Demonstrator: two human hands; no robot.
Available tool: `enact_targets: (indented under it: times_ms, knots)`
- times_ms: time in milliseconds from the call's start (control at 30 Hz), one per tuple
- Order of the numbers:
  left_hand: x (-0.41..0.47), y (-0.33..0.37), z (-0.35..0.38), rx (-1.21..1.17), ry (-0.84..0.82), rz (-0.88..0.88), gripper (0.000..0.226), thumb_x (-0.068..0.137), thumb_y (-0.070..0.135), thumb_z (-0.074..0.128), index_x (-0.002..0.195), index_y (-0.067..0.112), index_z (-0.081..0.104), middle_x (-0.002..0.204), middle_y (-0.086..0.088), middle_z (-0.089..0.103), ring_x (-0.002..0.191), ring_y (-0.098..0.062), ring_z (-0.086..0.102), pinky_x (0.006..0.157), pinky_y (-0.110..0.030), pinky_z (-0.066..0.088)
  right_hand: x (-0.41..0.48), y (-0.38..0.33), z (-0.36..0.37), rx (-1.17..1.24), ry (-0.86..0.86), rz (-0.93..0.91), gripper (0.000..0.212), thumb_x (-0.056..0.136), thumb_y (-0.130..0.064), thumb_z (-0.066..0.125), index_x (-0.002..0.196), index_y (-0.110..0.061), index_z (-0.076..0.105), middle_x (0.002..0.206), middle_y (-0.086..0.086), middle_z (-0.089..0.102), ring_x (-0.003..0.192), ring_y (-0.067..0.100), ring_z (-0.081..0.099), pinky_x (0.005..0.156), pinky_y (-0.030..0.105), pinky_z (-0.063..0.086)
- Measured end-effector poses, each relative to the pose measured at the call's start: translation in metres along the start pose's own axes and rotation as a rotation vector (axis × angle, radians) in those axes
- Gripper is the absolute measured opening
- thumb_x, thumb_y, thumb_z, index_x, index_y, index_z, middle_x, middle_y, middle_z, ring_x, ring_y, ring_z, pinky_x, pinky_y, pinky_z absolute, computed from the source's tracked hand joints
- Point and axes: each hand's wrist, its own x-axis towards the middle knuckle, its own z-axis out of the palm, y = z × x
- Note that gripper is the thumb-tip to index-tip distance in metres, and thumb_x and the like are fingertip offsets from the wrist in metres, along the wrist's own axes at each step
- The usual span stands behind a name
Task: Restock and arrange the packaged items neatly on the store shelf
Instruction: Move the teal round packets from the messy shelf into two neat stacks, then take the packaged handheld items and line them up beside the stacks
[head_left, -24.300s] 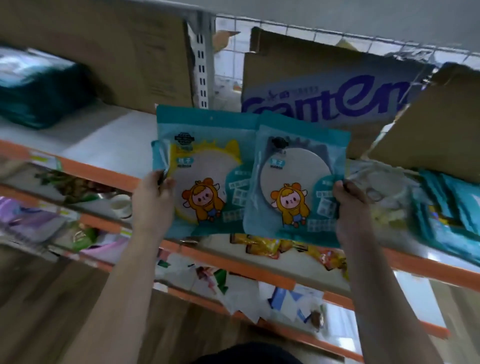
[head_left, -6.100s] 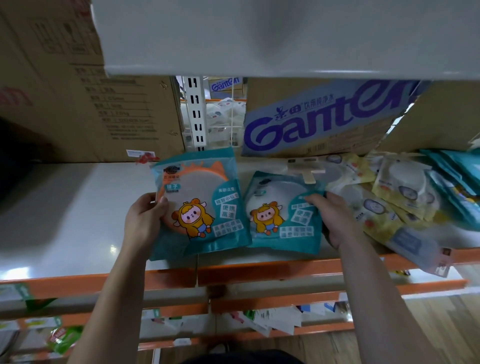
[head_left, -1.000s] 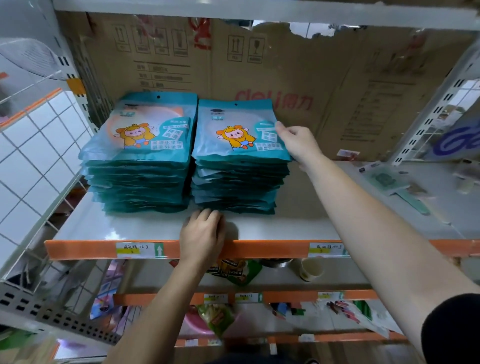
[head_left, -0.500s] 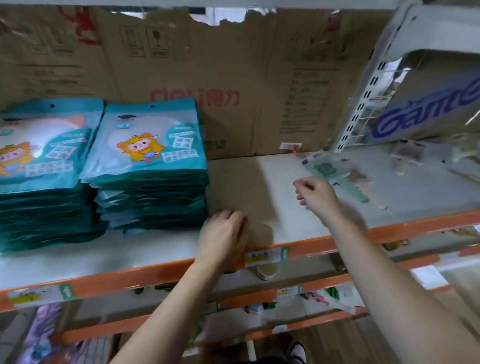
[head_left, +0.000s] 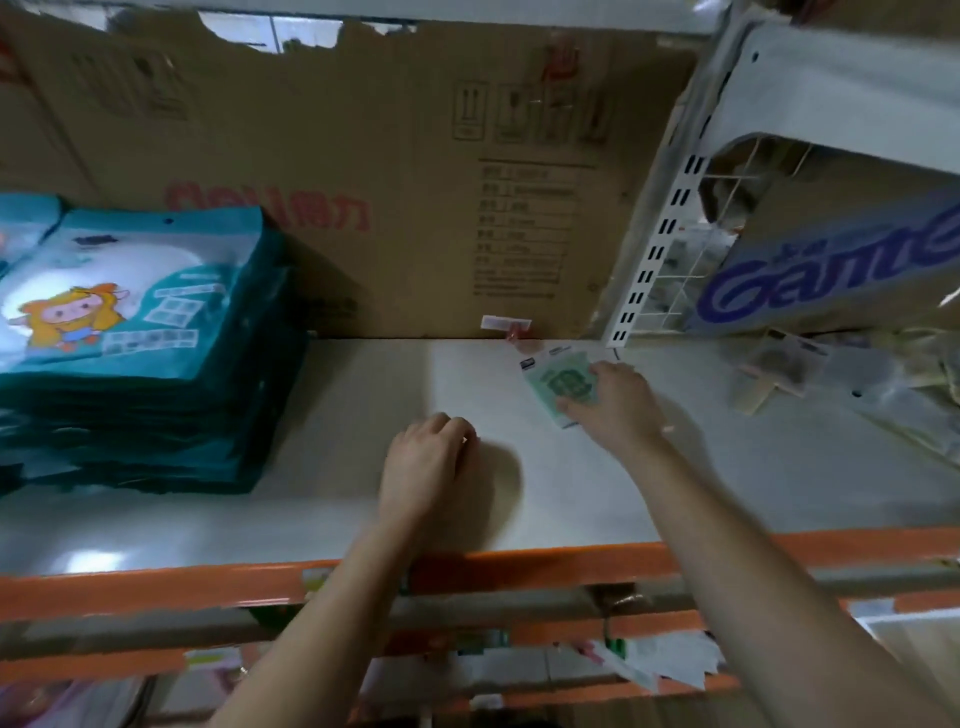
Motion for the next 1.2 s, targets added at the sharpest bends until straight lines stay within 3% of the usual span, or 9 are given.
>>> enact_targets:
  times_ms: [233, 400, 533, 600, 700, 800, 900, 1133, 1200]
  knots:
    - [0.001, -0.004, 0.007, -0.014, 0.110, -0.128, 0.018, 0.093, 0.012, 0.057, 0.106, 0.009, 0.069, 0.105, -0.011, 0.065, 0.099, -0.028, 0.057, 0.084, -0.036, 0.047, 0.020, 0.001, -0.005, 0.065, -0.135, 0.092, 0.071, 0.063, -0.054, 0.083, 0.111, -0.008, 0.059, 0.114, 0.015, 0.062, 0.103, 0.030, 0.059, 0.085, 0.036, 0.049]
    - [0.003, -0.004, 0.011, 0.011, 0.121, -0.122, 0.016, 0.091, 0.012, 0.058, 0.102, 0.009, 0.069, 0.101, -0.012, 0.066, 0.094, -0.030, 0.058, 0.081, -0.036, 0.046, 0.024, 0.013, -0.007, 0.342, -0.178, 0.164, 0.052, 0.069, -0.036, 0.086, 0.107, -0.009, 0.064, 0.105, 0.008, 0.068, 0.085, 0.020, 0.064, 0.066, 0.028, 0.052]
    - [0.004, -0.001, 0.011, 0.063, 0.090, -0.103, 0.024, 0.096, 0.023, 0.051, 0.112, 0.014, 0.067, 0.112, -0.006, 0.065, 0.103, -0.023, 0.055, 0.088, -0.034, 0.044, 0.019, 0.028, -0.010, 0.767, -0.129, 0.250, 0.014, 0.090, -0.015, 0.066, 0.101, -0.014, 0.058, 0.106, 0.009, 0.069, 0.070, 0.015, 0.066, 0.055, 0.026, 0.050]
    - [0.010, 0.004, 0.013, 0.071, 0.065, -0.083, 0.027, 0.098, 0.027, 0.048, 0.115, 0.016, 0.066, 0.115, -0.004, 0.063, 0.105, -0.021, 0.054, 0.090, -0.033, 0.044, 0.011, 0.044, -0.015, 0.995, -0.133, 0.330, 0.010, 0.093, -0.010, 0.060, 0.102, -0.011, 0.055, 0.098, 0.010, 0.068, 0.065, 0.018, 0.071, 0.048, 0.031, 0.054]
    - [0.024, 0.023, 0.021, 0.067, 0.008, -0.024, 0.028, 0.096, 0.028, 0.047, 0.115, 0.017, 0.065, 0.115, -0.002, 0.062, 0.102, -0.020, 0.051, 0.087, -0.032, 0.042, -0.001, 0.075, -0.021, 1.126, -0.068, 0.407, 0.014, 0.095, -0.012, 0.059, 0.107, -0.009, 0.054, 0.095, 0.011, 0.069, 0.075, 0.026, 0.072, 0.058, 0.041, 0.058]
    - [0.044, 0.048, 0.036, 0.093, -0.065, 0.032, 0.028, 0.095, 0.028, 0.046, 0.115, 0.020, 0.065, 0.118, -0.001, 0.059, 0.105, -0.021, 0.048, 0.088, -0.034, 0.042, -0.013, 0.108, -0.027, 1.104, 0.054, 0.453, 0.007, 0.094, -0.014, 0.059, 0.095, -0.019, 0.054, 0.090, 0.005, 0.069, 0.070, 0.016, 0.068, 0.054, 0.029, 0.050]
    - [0.062, 0.077, 0.054, 0.145, -0.111, 0.075, 0.032, 0.098, 0.033, 0.041, 0.119, 0.021, 0.063, 0.122, -0.001, 0.056, 0.109, -0.021, 0.048, 0.090, -0.034, 0.043, -0.026, 0.131, -0.034, 1.118, 0.115, 0.479, 0.006, 0.094, -0.012, 0.059, 0.097, -0.016, 0.057, 0.086, 0.003, 0.068, 0.068, 0.014, 0.067, 0.053, 0.026, 0.047]
    - [0.085, 0.126, 0.085, 0.198, -0.089, -0.085, 0.074, 0.085, 0.075, 0.037, 0.120, 0.013, 0.059, 0.122, -0.007, 0.051, 0.112, -0.029, 0.043, 0.088, -0.041, 0.035, -0.052, 0.150, -0.042, 1.092, 0.132, 0.453, 0.016, 0.095, -0.014, 0.057, 0.109, -0.007, 0.059, 0.100, 0.015, 0.071, 0.089, 0.031, 0.069, 0.076, 0.048, 0.057]
    - [0.088, 0.127, 0.085, 0.189, -0.084, -0.107, 0.077, 0.081, 0.077, 0.042, 0.120, 0.014, 0.059, 0.123, -0.007, 0.050, 0.113, -0.029, 0.043, 0.088, -0.041, 0.036, -0.055, 0.150, -0.042, 1.137, 0.136, 0.454, 0.019, 0.095, -0.012, 0.056, 0.112, -0.004, 0.057, 0.104, 0.018, 0.069, 0.093, 0.035, 0.068, 0.080, 0.053, 0.056]
